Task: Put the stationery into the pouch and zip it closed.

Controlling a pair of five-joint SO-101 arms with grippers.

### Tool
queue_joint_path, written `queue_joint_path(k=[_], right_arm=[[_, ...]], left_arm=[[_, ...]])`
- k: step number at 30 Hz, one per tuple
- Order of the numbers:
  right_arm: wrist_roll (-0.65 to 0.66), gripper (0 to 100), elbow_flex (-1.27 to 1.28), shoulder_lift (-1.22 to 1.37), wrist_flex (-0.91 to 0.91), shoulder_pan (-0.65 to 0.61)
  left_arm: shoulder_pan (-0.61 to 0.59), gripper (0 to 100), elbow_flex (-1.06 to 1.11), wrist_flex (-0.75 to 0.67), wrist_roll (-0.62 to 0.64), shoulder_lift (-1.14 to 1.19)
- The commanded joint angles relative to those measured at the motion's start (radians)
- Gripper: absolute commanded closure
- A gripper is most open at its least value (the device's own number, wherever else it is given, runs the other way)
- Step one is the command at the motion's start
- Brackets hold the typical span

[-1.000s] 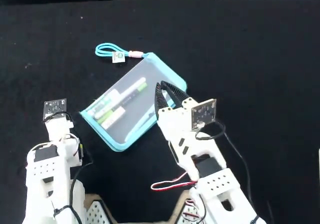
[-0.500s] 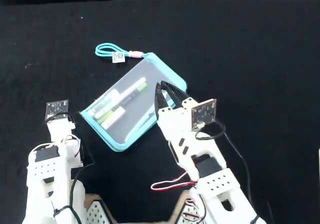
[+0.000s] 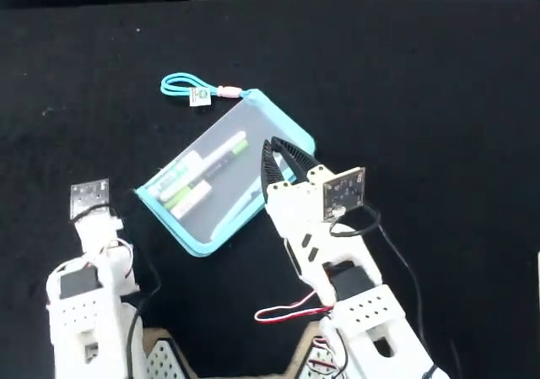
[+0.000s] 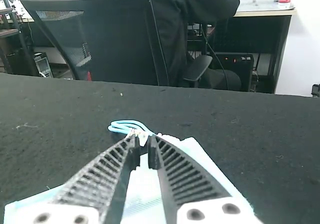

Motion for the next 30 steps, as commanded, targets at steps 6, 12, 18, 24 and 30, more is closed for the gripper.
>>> queue_joint_path(k=[6,12,18,24,30], right_arm=[[0.008,96.3,-0.021,-0.027,-0.031,-0.003],[0.011,96.3,-0.025,-0.027,-0.031,-0.002],[0.287,96.3,-0.042,-0.027,-0.026,0.041],[0.528,96.3,-0.001,-0.028,-0.025,0.275],[0.534,96.3,0.013,-0.058,0.256,0.474]], left_arm=[[0.117,97,0.094,0.218,0.005,-0.514],[0.237,97,0.096,0.180,0.005,-0.436],[0.248,97,0.096,0.184,0.008,-0.454],[0.248,97,0.096,0.184,0.008,-0.454],[0.248,97,0.096,0.184,0.008,-0.454]])
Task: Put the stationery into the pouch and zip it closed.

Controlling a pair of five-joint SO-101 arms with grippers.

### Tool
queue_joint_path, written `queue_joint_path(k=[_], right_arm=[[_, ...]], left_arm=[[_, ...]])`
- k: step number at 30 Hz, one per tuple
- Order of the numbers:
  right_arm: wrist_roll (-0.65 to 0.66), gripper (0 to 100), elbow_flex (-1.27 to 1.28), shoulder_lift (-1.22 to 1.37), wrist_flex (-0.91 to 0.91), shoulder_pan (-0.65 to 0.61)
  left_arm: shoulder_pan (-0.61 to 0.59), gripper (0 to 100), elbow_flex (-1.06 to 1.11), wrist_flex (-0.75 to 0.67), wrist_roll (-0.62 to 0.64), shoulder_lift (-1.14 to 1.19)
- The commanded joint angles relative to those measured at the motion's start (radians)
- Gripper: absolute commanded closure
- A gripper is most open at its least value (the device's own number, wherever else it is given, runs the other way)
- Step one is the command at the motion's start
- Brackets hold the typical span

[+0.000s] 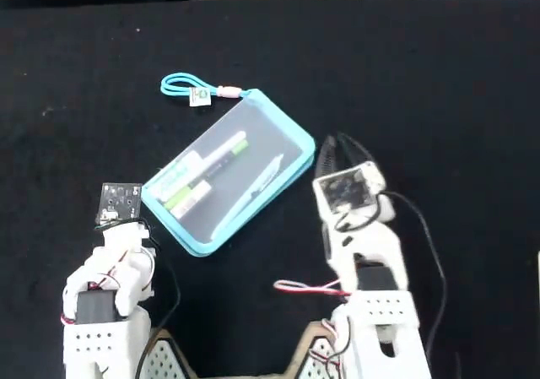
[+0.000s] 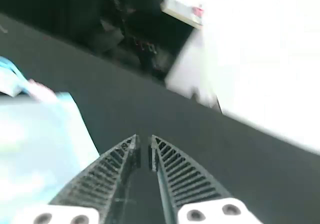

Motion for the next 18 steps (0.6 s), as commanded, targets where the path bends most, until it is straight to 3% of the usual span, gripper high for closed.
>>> queue_joint_path(k=[1,11,18], right_arm=[[0.012,96.3,-0.005,-0.062,0.195,0.100],[0.012,96.3,0.008,-0.275,0.761,0.109],[0.005,96.3,0.010,-0.421,1.005,0.089]], left_arm=[[0.016,97,0.021,-0.003,0.000,-0.015],[0.016,97,0.021,-0.003,0.000,-0.015],[0.016,97,0.021,-0.003,0.000,-0.015]])
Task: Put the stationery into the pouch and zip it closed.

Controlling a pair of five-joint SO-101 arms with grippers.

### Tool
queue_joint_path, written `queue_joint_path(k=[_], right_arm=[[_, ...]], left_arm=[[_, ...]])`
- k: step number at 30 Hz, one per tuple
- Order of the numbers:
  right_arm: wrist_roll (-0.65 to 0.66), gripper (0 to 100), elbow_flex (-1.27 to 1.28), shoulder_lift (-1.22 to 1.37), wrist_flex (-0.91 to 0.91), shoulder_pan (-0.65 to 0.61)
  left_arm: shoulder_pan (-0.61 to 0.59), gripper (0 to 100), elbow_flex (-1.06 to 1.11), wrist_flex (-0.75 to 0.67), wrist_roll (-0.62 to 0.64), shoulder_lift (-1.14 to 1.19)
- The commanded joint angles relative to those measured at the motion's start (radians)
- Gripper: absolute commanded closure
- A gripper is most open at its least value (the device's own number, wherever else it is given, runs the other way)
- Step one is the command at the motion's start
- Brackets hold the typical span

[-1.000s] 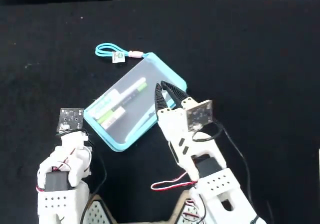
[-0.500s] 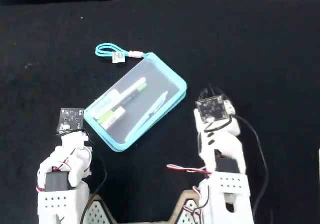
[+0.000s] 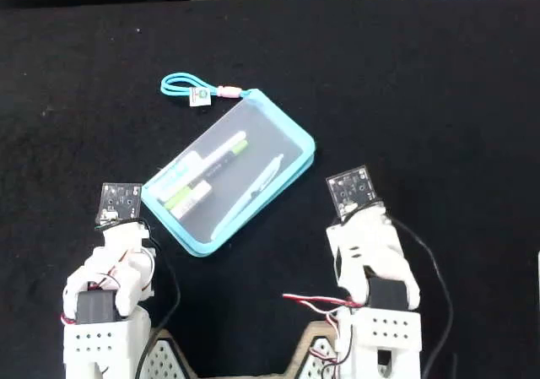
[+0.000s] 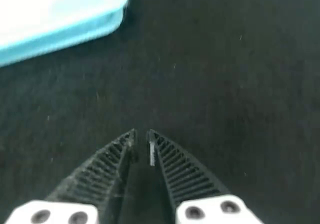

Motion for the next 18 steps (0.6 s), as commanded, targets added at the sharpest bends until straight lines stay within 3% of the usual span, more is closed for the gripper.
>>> queue_joint_path(k=[1,13,18], right_arm=[[0.000,96.3,0.001,-0.084,0.115,0.005],[-0.005,95.9,-0.007,-0.303,0.453,0.006],[-0.218,95.9,-0.012,-0.352,0.489,0.009]], left_arm=[[0.016,97,0.021,-0.003,0.000,-0.015],[0.016,97,0.021,-0.003,0.000,-0.015],[0.016,97,0.021,-0.003,0.000,-0.015]])
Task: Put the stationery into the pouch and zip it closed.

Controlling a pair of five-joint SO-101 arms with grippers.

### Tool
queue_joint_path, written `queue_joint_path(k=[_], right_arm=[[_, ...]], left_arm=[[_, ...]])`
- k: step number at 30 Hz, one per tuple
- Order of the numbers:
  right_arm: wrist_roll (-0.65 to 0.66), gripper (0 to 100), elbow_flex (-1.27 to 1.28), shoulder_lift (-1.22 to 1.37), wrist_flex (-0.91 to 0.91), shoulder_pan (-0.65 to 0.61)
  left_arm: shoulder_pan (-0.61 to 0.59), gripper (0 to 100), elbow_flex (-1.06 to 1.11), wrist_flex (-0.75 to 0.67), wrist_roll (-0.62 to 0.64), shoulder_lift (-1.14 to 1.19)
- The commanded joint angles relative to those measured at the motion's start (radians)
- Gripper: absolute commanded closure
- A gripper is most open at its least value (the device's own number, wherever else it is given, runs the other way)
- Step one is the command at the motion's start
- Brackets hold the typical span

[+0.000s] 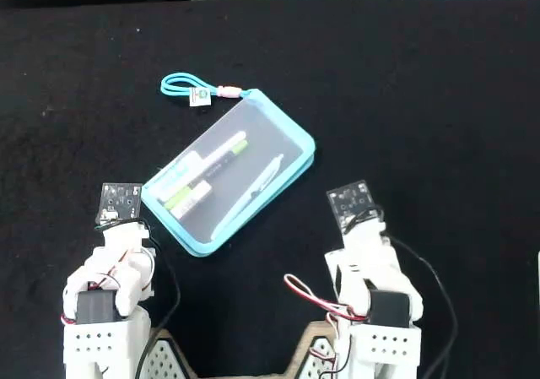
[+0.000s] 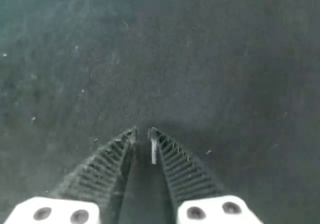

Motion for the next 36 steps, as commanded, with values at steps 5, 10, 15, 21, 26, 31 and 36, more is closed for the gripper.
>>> queue_joint_path(k=[5,10,15,21,26,31,36], right_arm=[[-0.285,95.9,-0.008,-0.093,0.014,0.006],[-0.285,96.2,-0.008,-0.093,0.014,0.006],[-0.285,96.2,-0.008,-0.093,0.014,0.009],[-0.285,96.2,-0.008,-0.093,0.015,0.009],[-0.285,96.2,-0.008,-0.093,0.015,0.009],[-0.285,96.2,-0.008,-0.094,0.015,0.005],[-0.285,96.2,-0.008,-0.096,0.015,0.005]], left_arm=[[0.016,97,0.021,-0.003,0.000,-0.015],[0.016,97,0.021,-0.003,-0.002,-0.015],[0.016,97,0.021,-0.003,-0.002,-0.015],[0.013,97,0.021,-0.003,0.000,-0.015],[0.012,97,0.021,-0.003,0.000,-0.015],[0.012,97,0.021,-0.003,0.000,-0.015],[0.012,97,0.021,-0.003,0.000,-0.015]])
